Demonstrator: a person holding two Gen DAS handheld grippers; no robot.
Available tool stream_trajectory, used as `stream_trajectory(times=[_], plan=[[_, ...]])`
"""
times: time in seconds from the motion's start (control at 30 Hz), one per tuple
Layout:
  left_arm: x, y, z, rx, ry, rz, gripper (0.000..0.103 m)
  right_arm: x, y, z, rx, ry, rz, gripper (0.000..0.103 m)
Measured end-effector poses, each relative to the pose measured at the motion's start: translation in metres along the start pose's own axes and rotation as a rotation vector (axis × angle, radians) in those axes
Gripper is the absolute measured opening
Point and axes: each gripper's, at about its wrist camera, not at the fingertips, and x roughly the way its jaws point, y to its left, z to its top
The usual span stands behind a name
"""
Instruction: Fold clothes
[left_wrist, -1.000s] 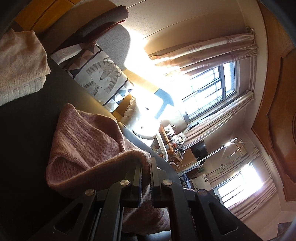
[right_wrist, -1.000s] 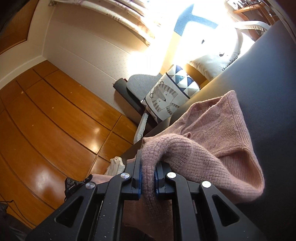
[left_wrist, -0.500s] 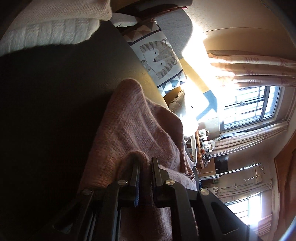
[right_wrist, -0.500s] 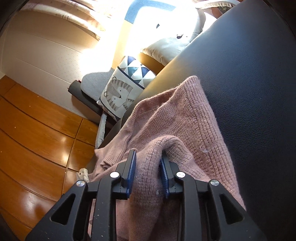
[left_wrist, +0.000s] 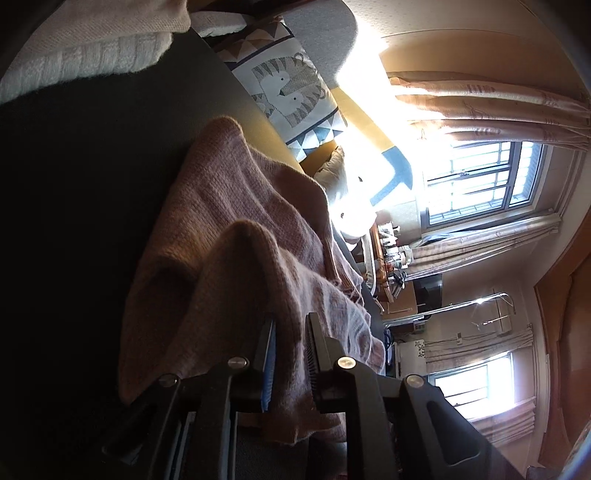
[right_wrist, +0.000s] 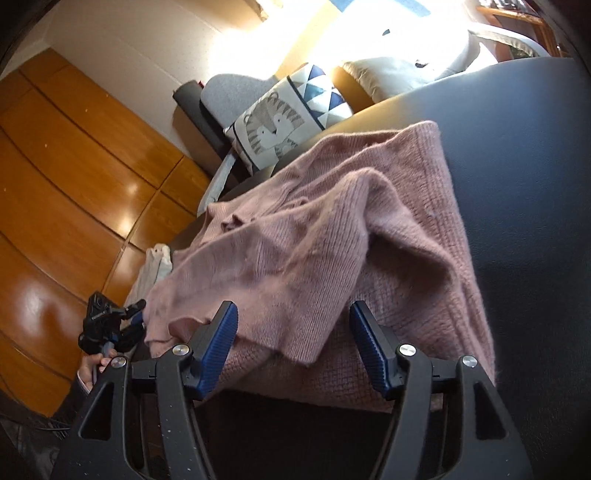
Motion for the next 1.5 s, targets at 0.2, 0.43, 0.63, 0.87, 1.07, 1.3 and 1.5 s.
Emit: stream_trajectory(times=[0.2, 0.43, 0.63, 0.87, 1.07, 1.3, 1.5], plan=[[0.037, -0.005, -0.010, -0.001, 0.125, 0.026, 0.016, 0.012, 0.014, 0.014, -0.040, 0.016, 0.089, 0.019], [0.036, -0.023, 0.016, -0.026, 0.046, -0.172, 0.015, 0.012, 0.012, 0.060, 0.024, -0.092, 0.173, 0.012], [0.052, -0.038, 0.062, 0.007, -0.044, -0.178, 0.015, 0.032, 0.013, 0.098, -0.009, -0.140, 0.039, 0.012], [0.067, -0.024, 0.096, -0.008, -0.090, -0.147, 0.015, 0.044, 0.008, 0.113, -0.079, -0.149, -0.094, 0.012], [0.075, -0.008, 0.113, -0.047, -0.149, -0.118, 0.014, 0.051, -0.015, 0.134, -0.023, -0.192, -0.167, 0.020], [0.073, 0.013, 0.121, -0.096, -0.188, -0.074, 0.014, 0.043, -0.020, 0.134, -0.086, -0.210, -0.307, 0.052], [0.079, -0.015, 0.108, -0.013, -0.131, -0.130, 0.014, 0.045, 0.001, 0.124, -0.277, -0.165, -0.453, 0.052]])
